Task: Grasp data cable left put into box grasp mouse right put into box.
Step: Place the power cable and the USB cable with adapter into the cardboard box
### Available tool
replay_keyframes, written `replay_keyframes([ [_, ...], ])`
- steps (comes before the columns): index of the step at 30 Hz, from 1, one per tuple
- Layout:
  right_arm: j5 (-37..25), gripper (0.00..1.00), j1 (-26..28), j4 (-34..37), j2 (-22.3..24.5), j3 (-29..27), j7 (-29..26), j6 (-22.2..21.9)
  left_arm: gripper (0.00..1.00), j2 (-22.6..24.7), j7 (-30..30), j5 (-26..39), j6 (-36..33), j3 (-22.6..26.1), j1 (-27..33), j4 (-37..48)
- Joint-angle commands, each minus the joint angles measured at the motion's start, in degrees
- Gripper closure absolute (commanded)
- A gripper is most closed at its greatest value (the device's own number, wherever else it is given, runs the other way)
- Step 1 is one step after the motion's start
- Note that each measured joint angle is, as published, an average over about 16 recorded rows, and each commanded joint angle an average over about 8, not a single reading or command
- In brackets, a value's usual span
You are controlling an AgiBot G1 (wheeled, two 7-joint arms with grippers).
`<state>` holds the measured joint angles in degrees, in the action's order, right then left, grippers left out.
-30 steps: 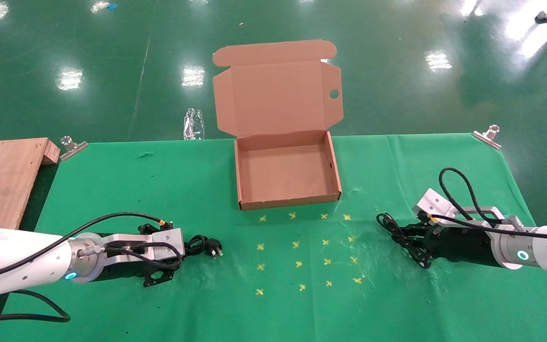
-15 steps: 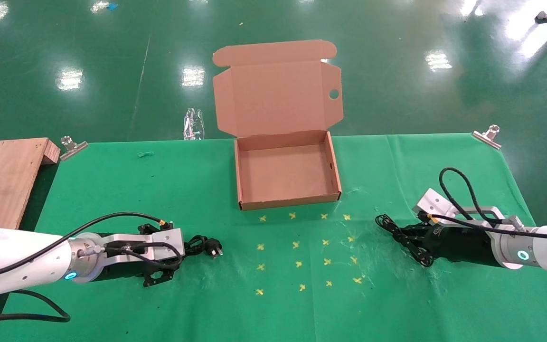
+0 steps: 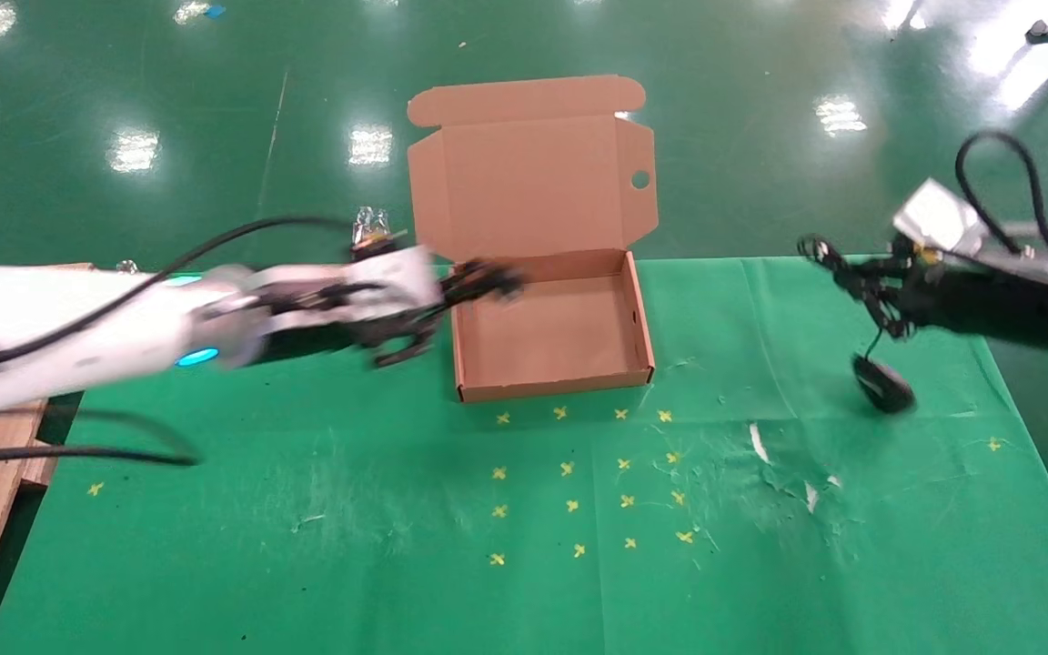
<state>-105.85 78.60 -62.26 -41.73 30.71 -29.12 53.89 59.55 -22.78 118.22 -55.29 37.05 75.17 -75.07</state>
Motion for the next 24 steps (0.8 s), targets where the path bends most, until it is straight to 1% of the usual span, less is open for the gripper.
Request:
replay_keyframes([
  [1,-1.0,1.00,1.2,-2.1,0.3,-0.1,-1.7,-0.1,1.00,3.3,0.0,0.6,2.0,0.3,0.9,0.2],
  [4,-1.9,1.00,1.7,-6.3,1.5,-0.6,-4.5,0.5,1.00,8.7,-1.0,6.7,6.0,2.2,-0.6,1.6],
  [8,-3.0,1.00,1.6,-11.4,3.2,-1.1,-8.5,1.1,1.00,14.8,-3.1,17.1,11.4,4.5,-2.8,5.7],
  [9,-3.2,1.00,1.6,-12.3,3.5,-1.3,-9.3,1.2,0.91,15.9,-3.8,19.5,12.5,5.1,-3.2,6.9],
  [12,-3.5,1.00,1.8,-14.2,4.1,-1.6,-11.1,1.4,0.54,17.9,-6.6,25.2,14.9,7.1,-3.6,9.6],
  [16,-3.0,1.00,2.6,-15.0,3.9,-1.9,-11.4,1.7,0.04,18.3,-10.8,28.8,16.1,10.3,-2.9,10.8],
  [17,-2.8,1.00,2.8,-15.0,3.8,-2.0,-11.2,1.8,0.00,18.3,-11.8,29.2,16.2,11.1,-2.6,10.8],
  [24,-1.7,1.00,3.7,-15.0,3.0,-2.2,-10.4,1.5,0.00,18.1,-17.4,31.0,17.0,15.3,-1.2,10.9],
])
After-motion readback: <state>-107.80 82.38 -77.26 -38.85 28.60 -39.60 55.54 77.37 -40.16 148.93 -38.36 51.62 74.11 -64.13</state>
